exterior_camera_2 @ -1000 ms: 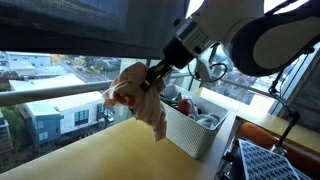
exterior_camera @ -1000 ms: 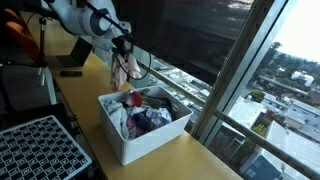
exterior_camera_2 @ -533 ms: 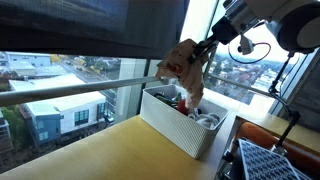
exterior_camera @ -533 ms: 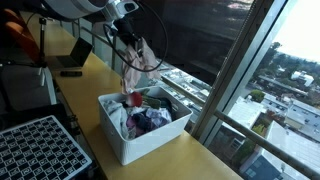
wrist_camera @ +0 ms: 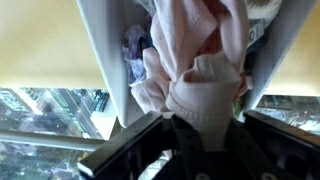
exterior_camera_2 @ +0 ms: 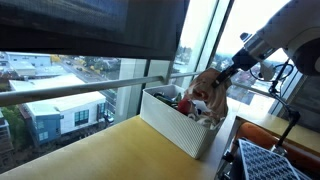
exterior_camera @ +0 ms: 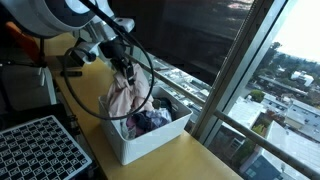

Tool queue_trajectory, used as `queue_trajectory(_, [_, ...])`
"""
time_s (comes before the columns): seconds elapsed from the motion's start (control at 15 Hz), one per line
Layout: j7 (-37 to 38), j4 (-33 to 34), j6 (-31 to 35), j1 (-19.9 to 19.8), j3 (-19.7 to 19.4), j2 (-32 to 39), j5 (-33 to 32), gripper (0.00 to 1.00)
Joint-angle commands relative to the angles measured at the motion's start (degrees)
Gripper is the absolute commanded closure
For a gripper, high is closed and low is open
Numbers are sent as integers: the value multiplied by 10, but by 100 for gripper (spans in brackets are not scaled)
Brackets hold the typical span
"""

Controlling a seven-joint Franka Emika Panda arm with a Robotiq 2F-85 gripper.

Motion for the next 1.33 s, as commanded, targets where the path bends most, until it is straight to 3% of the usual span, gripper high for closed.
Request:
queue_trajectory(0.0, [-5,-12,24,-4,-11,25,5,49])
queue_trajectory(0.47, [8,-38,28,-1,-6,-8,4,1])
queue_trajectory(0.6, [26,-57,44,9,9,-22,3,0])
queue_trajectory(0.67, [6,-30,32,2,-3,9,3,1])
queue_trajectory(1.27, [20,-50,39,9,8,-9,3,0])
